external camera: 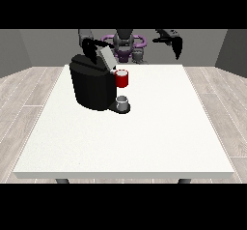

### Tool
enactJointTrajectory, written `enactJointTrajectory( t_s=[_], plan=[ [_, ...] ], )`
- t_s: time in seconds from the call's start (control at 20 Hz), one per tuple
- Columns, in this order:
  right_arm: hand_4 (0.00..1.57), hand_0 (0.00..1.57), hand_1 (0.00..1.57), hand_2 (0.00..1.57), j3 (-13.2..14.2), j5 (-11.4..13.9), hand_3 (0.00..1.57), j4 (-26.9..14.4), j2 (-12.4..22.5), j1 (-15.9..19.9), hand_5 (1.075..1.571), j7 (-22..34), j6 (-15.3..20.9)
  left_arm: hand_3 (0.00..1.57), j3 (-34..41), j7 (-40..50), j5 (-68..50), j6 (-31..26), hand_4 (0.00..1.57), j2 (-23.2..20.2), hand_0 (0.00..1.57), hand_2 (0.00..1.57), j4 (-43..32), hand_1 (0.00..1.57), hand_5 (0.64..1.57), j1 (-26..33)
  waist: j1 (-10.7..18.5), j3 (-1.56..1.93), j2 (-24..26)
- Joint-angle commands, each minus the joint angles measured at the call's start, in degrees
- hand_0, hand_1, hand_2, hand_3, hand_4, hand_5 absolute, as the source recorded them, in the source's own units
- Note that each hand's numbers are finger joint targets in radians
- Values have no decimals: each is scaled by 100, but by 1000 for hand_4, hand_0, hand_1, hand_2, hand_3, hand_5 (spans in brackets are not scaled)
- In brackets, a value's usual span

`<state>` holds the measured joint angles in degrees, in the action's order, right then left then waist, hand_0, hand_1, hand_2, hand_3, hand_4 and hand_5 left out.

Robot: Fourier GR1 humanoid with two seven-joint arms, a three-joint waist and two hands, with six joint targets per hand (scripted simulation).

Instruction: Insert the coffee pod into the coffee machine and close the lid

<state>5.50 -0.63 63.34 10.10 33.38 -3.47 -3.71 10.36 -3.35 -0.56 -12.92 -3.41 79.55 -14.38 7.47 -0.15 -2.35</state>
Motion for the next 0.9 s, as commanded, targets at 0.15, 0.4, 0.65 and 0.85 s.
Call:
enactJointTrajectory(
  t_s=[0.15,0.4,0.65,0.85],
  plan=[
    [0,0,0,0,-168,83,0,-49,-195,324,1571,275,13,0,86,-136,85,138,0,-244,0,0,-242,0,1571,-20,-176,14,-84],
    [0,0,0,0,-179,211,0,-343,-240,439,1571,-8,31,0,51,38,-50,149,0,-268,0,0,-102,0,1571,-201,-44,15,-238],
    [0,0,0,0,-166,302,0,-466,-303,511,1571,-172,136,0,-26,-325,-114,-4,24,-272,0,0,-57,0,1571,141,105,15,-245],
    [114,0,0,0,-473,422,0,-212,-565,749,1571,91,144,0,231,-552,-45,312,192,-320,0,0,-662,0,1571,-50,-239,13,-334]
  ],
)
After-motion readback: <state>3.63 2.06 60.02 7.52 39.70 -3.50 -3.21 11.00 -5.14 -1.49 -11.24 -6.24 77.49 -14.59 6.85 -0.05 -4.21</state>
